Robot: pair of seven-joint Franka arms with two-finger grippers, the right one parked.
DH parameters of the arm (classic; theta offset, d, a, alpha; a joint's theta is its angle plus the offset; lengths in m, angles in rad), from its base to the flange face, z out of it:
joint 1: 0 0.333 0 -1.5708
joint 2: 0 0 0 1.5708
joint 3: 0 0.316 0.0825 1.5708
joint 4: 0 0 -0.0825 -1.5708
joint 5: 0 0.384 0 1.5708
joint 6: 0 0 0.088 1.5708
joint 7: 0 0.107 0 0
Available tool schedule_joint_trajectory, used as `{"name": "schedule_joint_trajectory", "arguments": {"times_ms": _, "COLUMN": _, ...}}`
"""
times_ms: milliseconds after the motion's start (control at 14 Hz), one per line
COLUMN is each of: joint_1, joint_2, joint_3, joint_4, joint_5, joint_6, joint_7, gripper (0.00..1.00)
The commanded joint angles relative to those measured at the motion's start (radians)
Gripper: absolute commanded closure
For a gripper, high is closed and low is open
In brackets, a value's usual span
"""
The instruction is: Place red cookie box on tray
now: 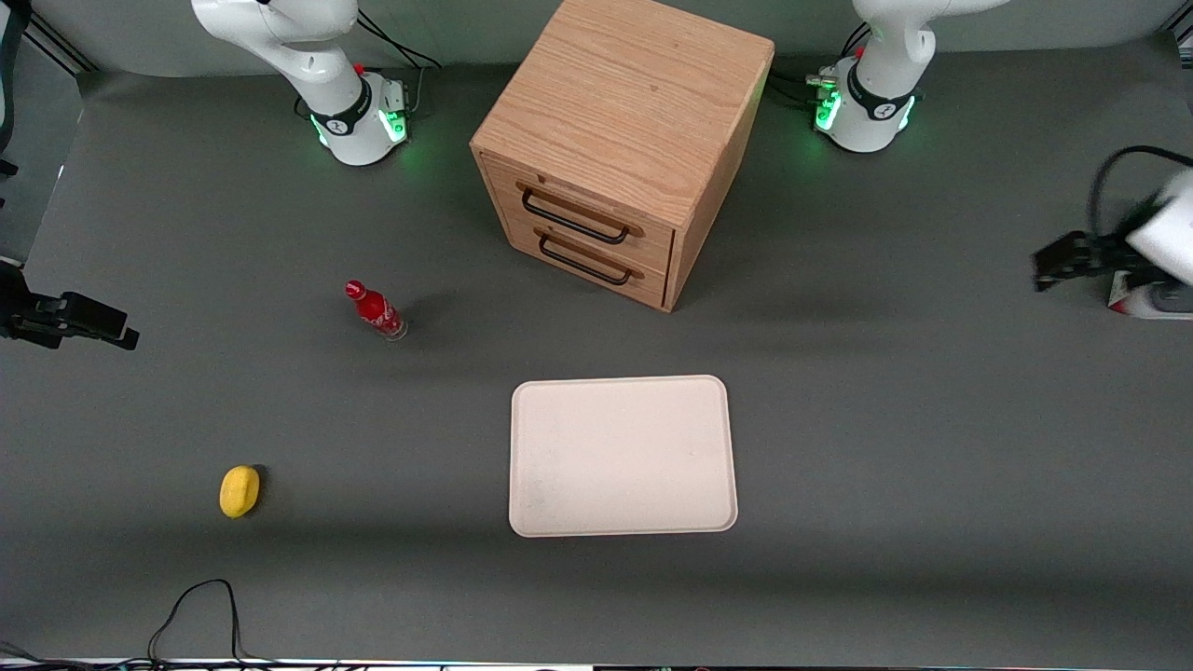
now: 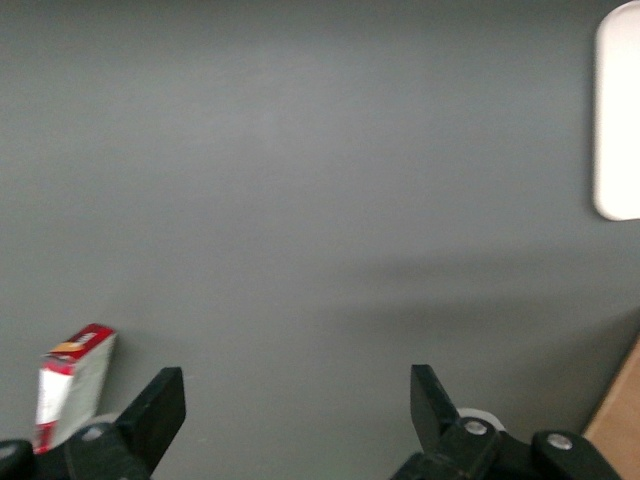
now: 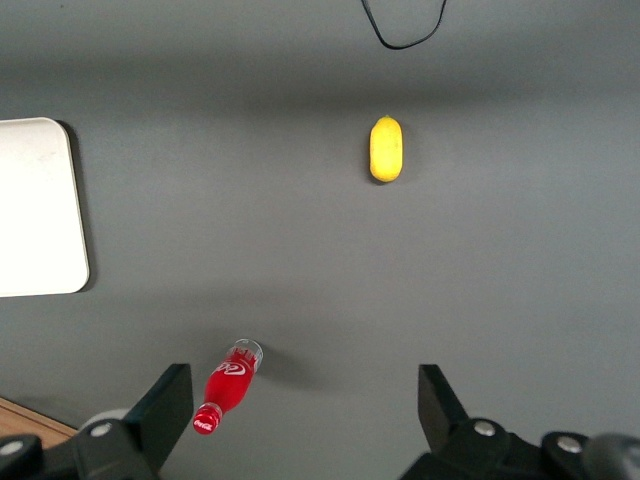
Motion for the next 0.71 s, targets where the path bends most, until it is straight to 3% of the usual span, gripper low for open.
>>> {"name": "schedule_joint_trajectory", "arguments": {"times_ms": 0, "joint_1": 0.023, "joint_2": 0.02, "joint_3": 0.241, "joint_4": -0.022, "joint_5": 0.008, "joint_6": 0.054, "joint_7": 0.36, "gripper": 0.0}}
{"name": "schedule_joint_trajectory", "arguments": {"times_ms": 286, "joint_1": 0.063, "joint_2": 0.072, "joint_3": 0.461, "joint_4": -0.052, "joint_5": 0.013, "joint_6": 0.21, "joint_7": 0.751, "gripper": 0.0}}
{"name": "schedule_joint_trajectory", "arguments": {"times_ms": 643, "joint_1": 0.213, "joint_2": 0.073, "joint_3": 0.483, "joint_4": -0.313, "joint_5": -0.007, "joint_6": 0.526, "joint_7": 1.017, "gripper": 0.0}}
